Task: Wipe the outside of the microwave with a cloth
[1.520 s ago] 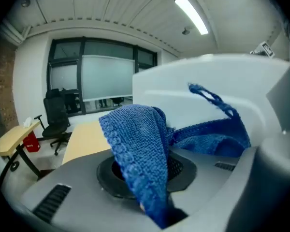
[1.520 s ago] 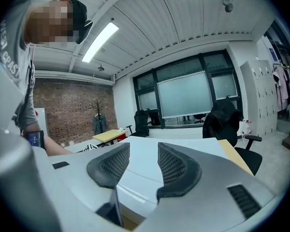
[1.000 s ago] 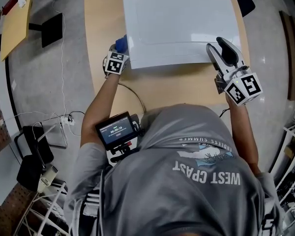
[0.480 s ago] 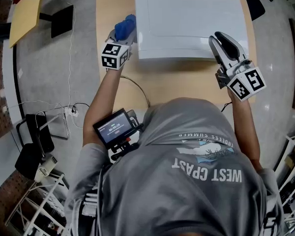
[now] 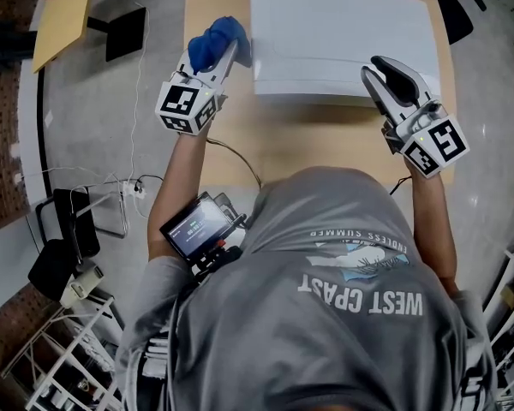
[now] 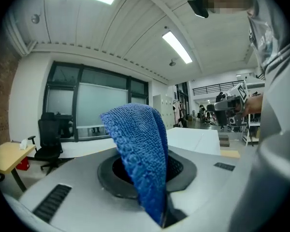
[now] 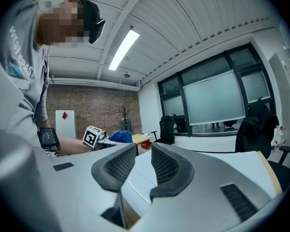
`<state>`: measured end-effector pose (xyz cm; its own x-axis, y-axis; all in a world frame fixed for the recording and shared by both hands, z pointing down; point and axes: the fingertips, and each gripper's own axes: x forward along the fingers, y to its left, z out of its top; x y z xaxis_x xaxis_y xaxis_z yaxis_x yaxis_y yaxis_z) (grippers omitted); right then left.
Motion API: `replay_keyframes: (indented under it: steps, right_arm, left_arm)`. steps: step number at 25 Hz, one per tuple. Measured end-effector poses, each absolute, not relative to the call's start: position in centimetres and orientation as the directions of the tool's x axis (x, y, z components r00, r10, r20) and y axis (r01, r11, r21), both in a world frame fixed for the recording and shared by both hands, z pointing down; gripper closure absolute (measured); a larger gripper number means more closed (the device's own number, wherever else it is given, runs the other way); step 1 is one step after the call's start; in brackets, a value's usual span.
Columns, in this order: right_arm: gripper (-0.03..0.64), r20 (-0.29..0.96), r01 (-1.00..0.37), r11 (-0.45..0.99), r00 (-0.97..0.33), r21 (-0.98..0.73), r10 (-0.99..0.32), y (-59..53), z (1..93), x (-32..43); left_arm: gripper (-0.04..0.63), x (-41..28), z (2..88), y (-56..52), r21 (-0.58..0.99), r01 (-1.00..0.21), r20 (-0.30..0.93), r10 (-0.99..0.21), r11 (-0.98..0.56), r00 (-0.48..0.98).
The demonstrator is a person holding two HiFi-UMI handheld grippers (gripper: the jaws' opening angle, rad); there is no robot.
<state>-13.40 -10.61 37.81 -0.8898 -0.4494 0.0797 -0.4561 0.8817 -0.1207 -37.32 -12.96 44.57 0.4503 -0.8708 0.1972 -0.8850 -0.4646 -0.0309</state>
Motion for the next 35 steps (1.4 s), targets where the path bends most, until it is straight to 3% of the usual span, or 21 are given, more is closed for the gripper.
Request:
replay_keyframes:
  steps: [5, 13, 19, 25, 35]
  right_arm:
    - [0.545, 0.090, -0.416, 0.906, -0.908, -0.080, -0.409, -10.1, 36.8, -14.9]
    - [0.548, 0.067, -0.442, 0.897, -0.896, -0.026, -0.439, -7.8, 34.8, -15.1]
    - [0.552, 0.044, -0.484, 0.875, -0.874, 0.001, -0.483, -4.6, 34.7, -9.4]
    - [0.560, 0.000, -0.478, 0.878, -0.879, -0.011, -0.478, 1.6, 32.7, 0.5]
    - [0.565, 0.055, -0.372, 0.928, -0.927, -0.033, -0.370, 0.4, 32.5, -1.6]
  left_arm:
    - [0.506, -36.8, 40.1, -11.5, -0.103, -0.833, 0.130, -0.837, -0.544, 0.531]
    - [0.506, -34.9, 35.5, -7.4, -0.182, -0.717, 0.049, -0.734, -0.673, 0.677]
    - [0.506, -29.0, 33.6, -3.5, -0.207, -0.629, 0.000, -0.642, -0.750, 0.766]
    - [0.506, -19.3, 30.1, 2.4, -0.245, -0.628, -0.014, -0.645, -0.739, 0.764]
    - [0.506, -20.5, 29.8, 1.3, -0.228, -0.683, -0.011, -0.700, -0.694, 0.714]
